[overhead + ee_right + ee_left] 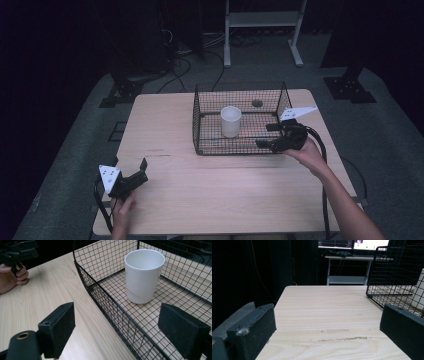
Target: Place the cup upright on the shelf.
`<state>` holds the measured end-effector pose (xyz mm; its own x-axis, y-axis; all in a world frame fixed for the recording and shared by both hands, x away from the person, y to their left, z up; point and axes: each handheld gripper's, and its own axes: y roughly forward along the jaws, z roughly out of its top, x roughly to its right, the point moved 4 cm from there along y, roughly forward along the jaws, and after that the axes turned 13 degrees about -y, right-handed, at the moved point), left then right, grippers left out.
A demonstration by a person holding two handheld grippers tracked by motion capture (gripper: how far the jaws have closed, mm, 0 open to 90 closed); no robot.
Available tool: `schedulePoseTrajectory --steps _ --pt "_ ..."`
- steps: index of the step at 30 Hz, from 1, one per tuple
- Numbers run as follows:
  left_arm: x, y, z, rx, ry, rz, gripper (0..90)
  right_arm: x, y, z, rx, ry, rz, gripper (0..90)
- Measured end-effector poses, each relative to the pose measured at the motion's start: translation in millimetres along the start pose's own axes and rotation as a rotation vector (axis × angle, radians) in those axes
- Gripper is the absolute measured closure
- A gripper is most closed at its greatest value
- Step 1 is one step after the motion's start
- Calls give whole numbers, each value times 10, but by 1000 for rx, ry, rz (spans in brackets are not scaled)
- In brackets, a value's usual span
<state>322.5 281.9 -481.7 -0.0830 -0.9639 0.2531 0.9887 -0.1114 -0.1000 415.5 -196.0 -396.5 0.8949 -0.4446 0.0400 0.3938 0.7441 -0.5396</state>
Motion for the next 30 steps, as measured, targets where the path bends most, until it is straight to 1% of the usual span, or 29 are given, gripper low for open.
schedulePoseTrajectory --steps 2,6,9,11,14,15,19,21,24,25,26,27,30 --pt "0 0 0 0 0 0 0 -11 -9 -16 0 0 2 132" --pt "2 -1 -1 0 1 1 0 -53 -70 -77 16 8 2 132" --pt "3 0 -1 0 1 1 0 -70 -93 -107 15 8 2 132" --pt "6 1 -1 1 1 0 0 -95 -121 -163 21 16 0 133" --pt "4 -2 -2 -2 5 2 0 -117 -130 -206 13 15 0 132" --pt "2 -2 -1 -2 6 2 0 -139 -141 -241 9 23 3 132" --pt "3 -2 -1 -2 6 1 0 -181 -167 -292 23 10 -12 133" --pt "3 -2 -2 -2 7 2 0 -200 -172 -332 11 22 -1 133" --pt "3 -2 -1 -1 6 2 0 -229 -185 -366 10 15 -12 133" --pt "3 -2 -1 -2 6 3 0 -247 -189 -392 13 6 -27 133" --pt "3 -2 -1 -2 6 3 0 -247 -189 -392 13 6 -27 133" --pt "3 -2 -1 -2 7 3 0 -269 -182 -429 -4 7 -27 133" --pt "3 -3 -1 -3 7 3 0 -301 -182 -453 -8 -4 -35 132"
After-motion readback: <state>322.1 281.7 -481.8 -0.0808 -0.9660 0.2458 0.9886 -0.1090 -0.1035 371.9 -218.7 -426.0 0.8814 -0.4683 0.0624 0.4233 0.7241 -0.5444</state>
